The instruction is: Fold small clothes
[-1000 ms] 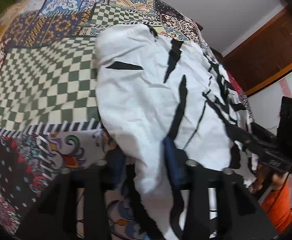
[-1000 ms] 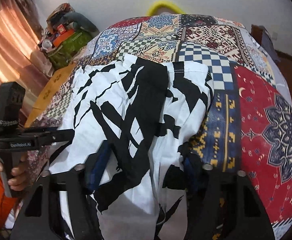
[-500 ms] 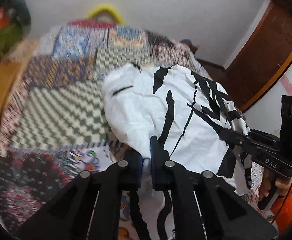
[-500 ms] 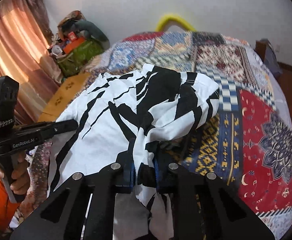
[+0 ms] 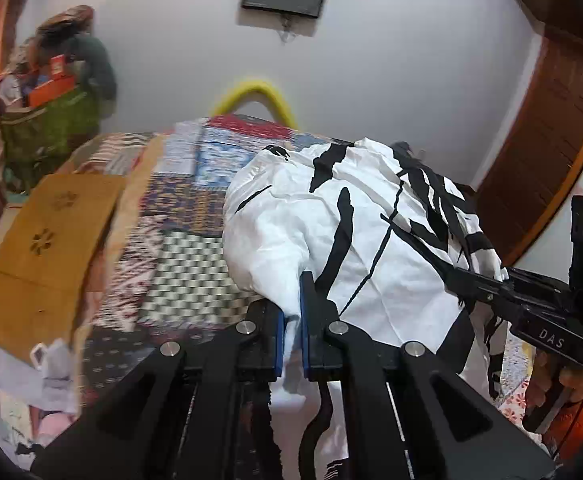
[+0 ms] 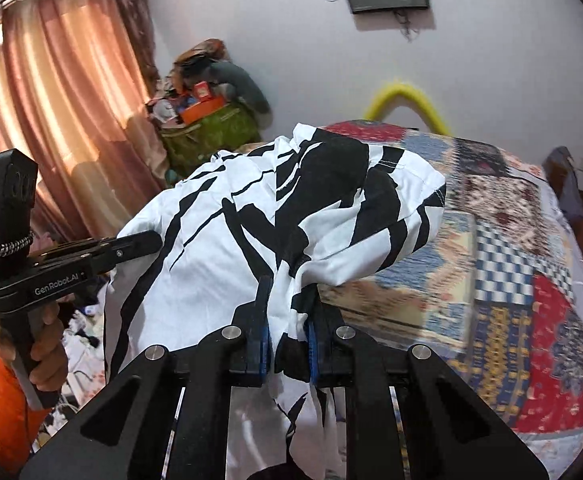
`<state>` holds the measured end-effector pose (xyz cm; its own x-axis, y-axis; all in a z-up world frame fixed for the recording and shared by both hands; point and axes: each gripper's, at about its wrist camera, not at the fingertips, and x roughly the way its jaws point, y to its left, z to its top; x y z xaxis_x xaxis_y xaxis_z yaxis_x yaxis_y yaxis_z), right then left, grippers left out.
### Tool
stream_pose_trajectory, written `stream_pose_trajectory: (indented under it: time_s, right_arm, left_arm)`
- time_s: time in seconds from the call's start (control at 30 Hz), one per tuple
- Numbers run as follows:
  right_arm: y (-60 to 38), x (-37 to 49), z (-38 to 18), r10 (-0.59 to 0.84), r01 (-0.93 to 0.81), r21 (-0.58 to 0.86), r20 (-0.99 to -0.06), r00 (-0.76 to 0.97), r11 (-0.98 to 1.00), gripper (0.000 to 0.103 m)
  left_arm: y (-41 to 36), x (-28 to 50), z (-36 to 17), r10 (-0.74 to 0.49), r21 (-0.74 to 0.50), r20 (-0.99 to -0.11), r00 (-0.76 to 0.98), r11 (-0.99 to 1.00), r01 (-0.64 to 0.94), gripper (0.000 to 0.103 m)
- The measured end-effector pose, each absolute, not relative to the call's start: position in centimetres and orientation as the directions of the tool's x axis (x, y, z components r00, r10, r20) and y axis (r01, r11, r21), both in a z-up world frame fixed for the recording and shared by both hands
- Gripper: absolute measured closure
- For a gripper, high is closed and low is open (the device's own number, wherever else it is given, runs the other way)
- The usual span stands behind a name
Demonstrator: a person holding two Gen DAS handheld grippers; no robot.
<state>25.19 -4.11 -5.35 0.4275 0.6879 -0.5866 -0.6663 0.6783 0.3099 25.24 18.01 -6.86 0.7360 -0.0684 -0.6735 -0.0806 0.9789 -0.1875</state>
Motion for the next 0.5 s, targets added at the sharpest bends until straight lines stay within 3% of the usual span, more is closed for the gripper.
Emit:
stream_pose_trajectory:
  time_s: [0.23, 0.5]
  right_arm:
    - [2.3, 23.9, -8.3, 0.704, -0.693, 0.332, -0.615, 0.355, 0.640, 0.090]
    - [7.3, 25.2, -16.9, 0.615, -0.663, 0.356, -0.763, 0.200, 0.658, 0.090]
  left_arm:
    - [24.6, 23.4, -10.0, -0.028, -0.206, -0.721, 0.693, 0.963, -0.175, 0.097]
    - [29.1, 25.0, -21.6, -0.077, -0.225, -0.865, 0.496, 0.942, -0.247, 0.096]
